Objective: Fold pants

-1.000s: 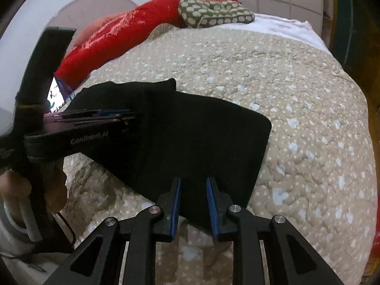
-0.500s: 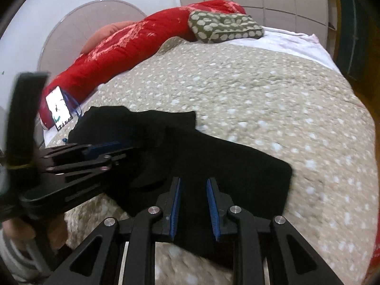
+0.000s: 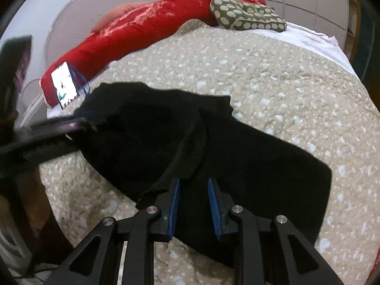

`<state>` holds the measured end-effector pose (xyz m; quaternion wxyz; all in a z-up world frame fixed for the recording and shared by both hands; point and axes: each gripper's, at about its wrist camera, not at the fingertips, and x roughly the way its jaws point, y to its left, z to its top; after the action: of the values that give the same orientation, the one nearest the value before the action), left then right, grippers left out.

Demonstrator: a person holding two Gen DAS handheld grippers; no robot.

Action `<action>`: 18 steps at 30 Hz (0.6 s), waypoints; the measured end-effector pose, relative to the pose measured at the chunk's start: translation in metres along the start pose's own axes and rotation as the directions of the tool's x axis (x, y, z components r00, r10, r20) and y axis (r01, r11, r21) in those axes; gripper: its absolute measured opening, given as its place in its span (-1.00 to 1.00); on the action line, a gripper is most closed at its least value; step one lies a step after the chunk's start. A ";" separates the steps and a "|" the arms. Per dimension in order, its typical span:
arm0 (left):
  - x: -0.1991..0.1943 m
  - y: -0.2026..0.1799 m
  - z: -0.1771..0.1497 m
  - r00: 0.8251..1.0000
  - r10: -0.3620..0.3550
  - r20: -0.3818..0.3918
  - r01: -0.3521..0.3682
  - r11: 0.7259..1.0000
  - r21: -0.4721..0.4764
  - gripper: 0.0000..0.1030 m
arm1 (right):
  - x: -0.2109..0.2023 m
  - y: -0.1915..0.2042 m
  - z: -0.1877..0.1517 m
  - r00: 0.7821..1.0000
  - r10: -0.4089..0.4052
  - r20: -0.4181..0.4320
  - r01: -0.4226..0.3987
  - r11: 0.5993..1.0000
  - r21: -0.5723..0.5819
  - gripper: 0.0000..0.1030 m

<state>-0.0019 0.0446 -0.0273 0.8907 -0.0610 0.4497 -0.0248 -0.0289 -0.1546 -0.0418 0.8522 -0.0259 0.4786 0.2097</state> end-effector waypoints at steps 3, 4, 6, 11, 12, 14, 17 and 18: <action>-0.002 0.012 0.002 1.000 0.001 -0.008 -0.001 1.000 -0.030 0.08 | -0.006 0.005 0.008 1.000 -0.009 -0.005 0.009 1.000 -0.012 -0.53; -0.003 0.015 0.002 1.000 0.000 -0.008 -0.001 0.999 -0.038 0.08 | -0.011 0.009 0.016 1.000 0.000 0.017 0.001 1.000 -0.024 -0.50; -0.004 0.024 0.002 1.000 0.004 -0.010 -0.005 0.998 -0.061 0.08 | -0.015 0.016 0.028 0.998 0.039 0.047 -0.037 0.999 -0.033 -0.35; -0.006 0.041 0.000 1.000 0.002 -0.025 -0.004 0.994 -0.109 0.08 | -0.003 0.036 0.056 0.990 0.122 0.068 -0.119 0.991 -0.054 -0.13; -0.007 0.044 0.000 1.000 0.004 -0.025 -0.007 0.993 -0.115 0.08 | 0.003 0.040 0.061 0.990 0.131 0.057 -0.128 0.990 -0.054 -0.13; -0.008 0.047 -0.001 1.000 0.010 -0.024 -0.013 0.993 -0.118 0.08 | 0.013 0.045 0.068 0.989 0.146 0.039 -0.143 0.988 -0.057 -0.13; -0.010 0.052 -0.002 1.000 0.012 -0.021 -0.014 0.991 -0.130 0.08 | 0.026 0.052 0.074 0.990 0.137 0.021 -0.135 0.989 -0.067 -0.13; -0.011 0.053 -0.002 1.000 0.012 -0.021 -0.015 0.991 -0.133 0.08 | 0.029 0.052 0.075 0.991 0.134 0.018 -0.132 0.989 -0.065 -0.13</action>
<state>-0.0104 0.0979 -0.0269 0.8803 -0.1168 0.4597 0.0107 0.0247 -0.0788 -0.0169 0.8404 -0.0186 0.4627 0.2815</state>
